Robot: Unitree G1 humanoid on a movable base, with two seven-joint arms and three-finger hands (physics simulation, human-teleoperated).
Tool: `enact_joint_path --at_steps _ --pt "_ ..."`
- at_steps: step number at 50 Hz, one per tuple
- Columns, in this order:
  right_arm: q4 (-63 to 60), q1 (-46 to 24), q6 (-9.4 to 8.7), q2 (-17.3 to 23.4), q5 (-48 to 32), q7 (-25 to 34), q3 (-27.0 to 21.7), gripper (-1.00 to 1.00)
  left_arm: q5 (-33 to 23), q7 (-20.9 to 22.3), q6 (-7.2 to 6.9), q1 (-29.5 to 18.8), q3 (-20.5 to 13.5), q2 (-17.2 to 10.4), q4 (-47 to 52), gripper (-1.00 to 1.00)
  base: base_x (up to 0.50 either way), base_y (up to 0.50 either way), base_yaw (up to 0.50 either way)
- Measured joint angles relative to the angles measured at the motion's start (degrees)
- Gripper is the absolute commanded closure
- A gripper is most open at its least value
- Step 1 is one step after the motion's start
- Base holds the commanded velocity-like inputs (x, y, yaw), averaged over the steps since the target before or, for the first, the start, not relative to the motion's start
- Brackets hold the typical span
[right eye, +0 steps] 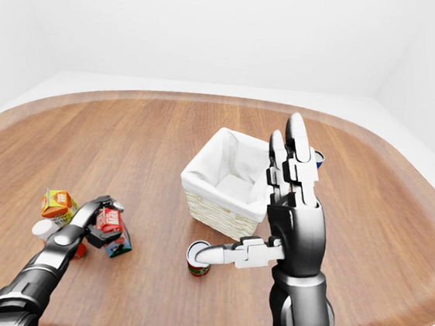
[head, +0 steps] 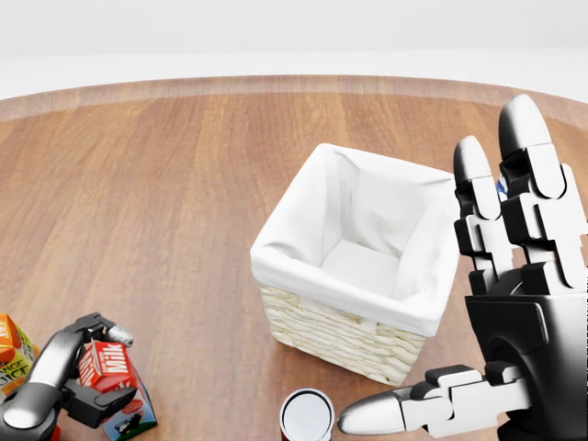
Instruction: Pick the milk and place it in the basket.
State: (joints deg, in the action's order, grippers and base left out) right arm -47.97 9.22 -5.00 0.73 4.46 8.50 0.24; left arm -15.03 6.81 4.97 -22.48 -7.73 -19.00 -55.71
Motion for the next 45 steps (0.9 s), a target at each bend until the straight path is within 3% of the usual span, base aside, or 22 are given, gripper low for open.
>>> enact_joint_path --at_steps 16,35,45 --pt "0.9 0.2 0.0 0.0 -0.1 -0.2 0.7 -1.0 0.5 0.5 0.02 -0.3 0.2 0.0 -0.7 1.0 0.0 0.0 0.0" --pt "0.1 0.1 0.0 0.2 0.0 -0.1 0.7 -1.0 1.5 2.4 -0.02 1.2 -0.2 1.3 13.5 1.0 0.0 0.0 0.0" --pt "-0.9 0.1 0.0 0.1 0.2 -0.1 0.5 -1.0 1.0 6.1 -4.44 3.9 -2.1 1.9 30.7 1.0 0.0 0.0 0.0"
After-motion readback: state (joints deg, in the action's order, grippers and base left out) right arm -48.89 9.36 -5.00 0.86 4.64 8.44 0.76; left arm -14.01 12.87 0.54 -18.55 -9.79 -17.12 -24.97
